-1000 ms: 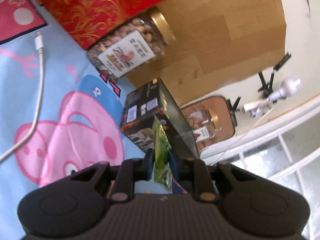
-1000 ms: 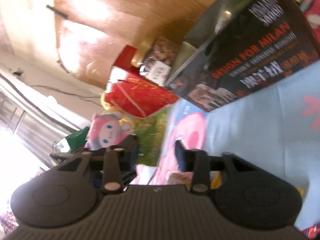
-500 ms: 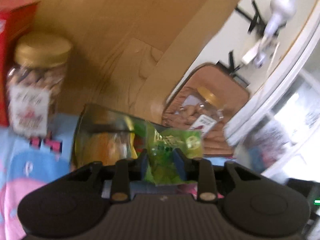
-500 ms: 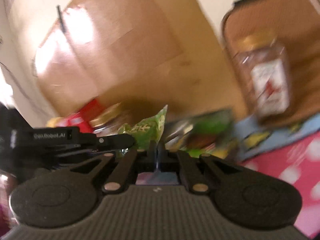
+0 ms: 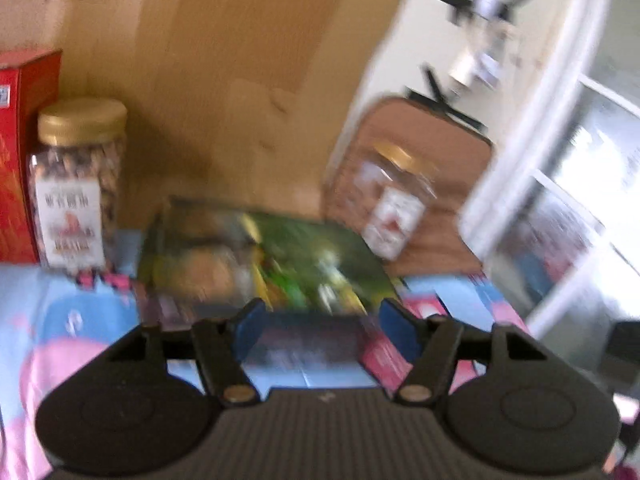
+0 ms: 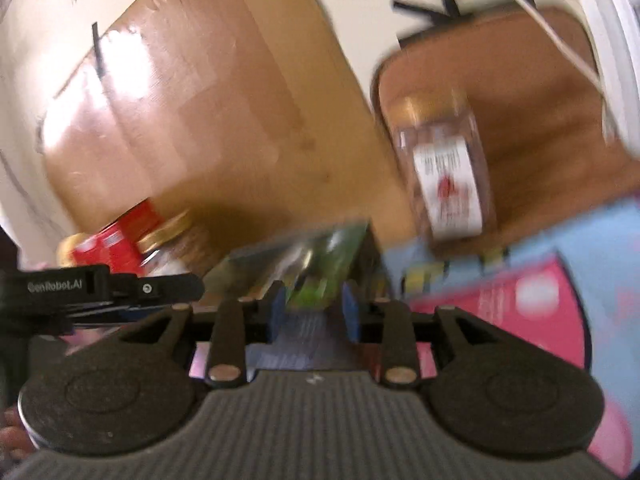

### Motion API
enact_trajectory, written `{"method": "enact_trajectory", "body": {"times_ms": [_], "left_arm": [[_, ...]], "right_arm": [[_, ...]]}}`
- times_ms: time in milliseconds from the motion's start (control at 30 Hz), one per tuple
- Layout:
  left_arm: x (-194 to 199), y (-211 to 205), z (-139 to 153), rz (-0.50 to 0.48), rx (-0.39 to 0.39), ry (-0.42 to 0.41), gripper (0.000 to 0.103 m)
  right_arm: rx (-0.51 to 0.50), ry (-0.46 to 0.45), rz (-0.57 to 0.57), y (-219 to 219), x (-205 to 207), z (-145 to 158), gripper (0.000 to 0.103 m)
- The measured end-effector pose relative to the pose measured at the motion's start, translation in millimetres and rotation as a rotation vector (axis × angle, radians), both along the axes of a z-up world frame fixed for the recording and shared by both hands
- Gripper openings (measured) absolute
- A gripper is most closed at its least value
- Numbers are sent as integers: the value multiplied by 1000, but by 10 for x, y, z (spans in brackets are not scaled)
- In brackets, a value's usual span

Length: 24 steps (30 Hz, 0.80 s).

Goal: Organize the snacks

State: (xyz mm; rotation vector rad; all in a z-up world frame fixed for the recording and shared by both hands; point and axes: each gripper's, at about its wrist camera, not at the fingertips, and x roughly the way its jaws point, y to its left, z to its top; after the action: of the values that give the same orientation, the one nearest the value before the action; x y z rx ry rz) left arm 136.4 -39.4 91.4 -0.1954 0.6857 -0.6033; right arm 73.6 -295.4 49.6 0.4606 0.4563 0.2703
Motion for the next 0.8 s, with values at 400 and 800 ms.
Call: {"method": "enact_trajectory", "body": {"times_ms": [400, 800], "left_arm": [[-864, -271, -646, -227, 2, 187, 55], [-726, -261, -809, -210, -106, 339, 55]], "right_arm": [[252, 247, -67, -493, -1074, -598, 37], [384, 274, 3, -412, -966, -806, 2]]}}
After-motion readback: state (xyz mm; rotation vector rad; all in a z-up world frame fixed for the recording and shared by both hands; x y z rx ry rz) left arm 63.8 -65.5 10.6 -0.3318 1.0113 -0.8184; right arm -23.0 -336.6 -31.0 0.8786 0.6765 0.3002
